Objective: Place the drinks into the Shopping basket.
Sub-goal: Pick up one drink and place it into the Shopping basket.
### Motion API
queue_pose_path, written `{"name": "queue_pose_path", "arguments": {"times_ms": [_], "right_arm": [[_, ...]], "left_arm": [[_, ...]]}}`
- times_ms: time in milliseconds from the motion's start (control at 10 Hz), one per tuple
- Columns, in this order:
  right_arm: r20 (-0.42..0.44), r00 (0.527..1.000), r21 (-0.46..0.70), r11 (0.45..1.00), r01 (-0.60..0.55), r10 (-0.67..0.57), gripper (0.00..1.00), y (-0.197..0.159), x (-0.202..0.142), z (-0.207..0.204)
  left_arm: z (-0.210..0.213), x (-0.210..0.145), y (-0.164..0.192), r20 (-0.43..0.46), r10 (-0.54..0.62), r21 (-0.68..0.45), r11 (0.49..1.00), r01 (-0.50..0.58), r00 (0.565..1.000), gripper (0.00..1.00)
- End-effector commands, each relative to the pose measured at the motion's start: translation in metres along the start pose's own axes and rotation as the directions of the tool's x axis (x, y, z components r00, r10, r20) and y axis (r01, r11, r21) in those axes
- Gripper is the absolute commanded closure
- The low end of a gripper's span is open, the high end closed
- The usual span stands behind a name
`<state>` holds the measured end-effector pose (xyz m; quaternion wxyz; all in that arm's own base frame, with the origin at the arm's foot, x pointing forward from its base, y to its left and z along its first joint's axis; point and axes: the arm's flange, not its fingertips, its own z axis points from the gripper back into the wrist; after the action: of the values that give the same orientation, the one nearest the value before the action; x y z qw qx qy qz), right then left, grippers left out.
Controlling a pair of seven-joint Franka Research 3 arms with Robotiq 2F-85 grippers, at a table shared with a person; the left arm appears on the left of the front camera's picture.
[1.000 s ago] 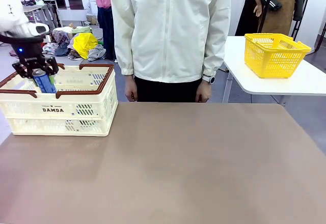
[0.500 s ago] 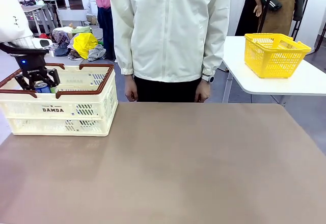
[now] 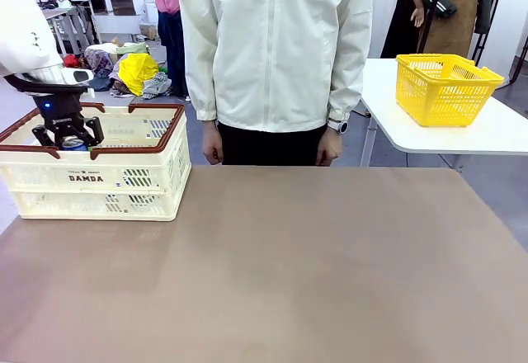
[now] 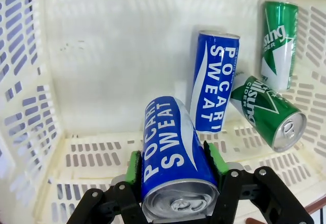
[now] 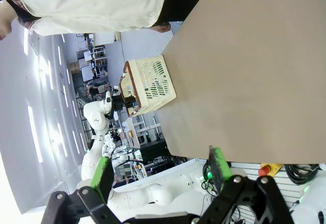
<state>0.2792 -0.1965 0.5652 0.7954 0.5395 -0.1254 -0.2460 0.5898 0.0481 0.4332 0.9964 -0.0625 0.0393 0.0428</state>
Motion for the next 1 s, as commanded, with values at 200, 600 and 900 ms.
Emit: {"name": "queue_pose_path", "arguments": {"times_ms": [200,600,900], "right_arm": [[-0.003,1.000,0.009,1.000,0.010,-0.010,0.00,0.004,0.000,0.000],[-0.003,1.000,0.009,1.000,0.010,-0.010,0.00,0.004,0.000,0.000],[-0.003,1.000,0.009,1.000,0.010,-0.010,0.00,0.004,0.000,0.000]], "left_arm": [[0.000,0.006,-0.005,-0.033,0.020,0.034,0.999,-0.019,0.999,0.00],[0.014,0.000,-0.005,0.006,0.024,0.028,0.999,-0.024,1.000,0.00],[0.103,-0.029,-0.018,0.163,0.019,-0.018,1.000,-0.016,0.986,0.00]]}}
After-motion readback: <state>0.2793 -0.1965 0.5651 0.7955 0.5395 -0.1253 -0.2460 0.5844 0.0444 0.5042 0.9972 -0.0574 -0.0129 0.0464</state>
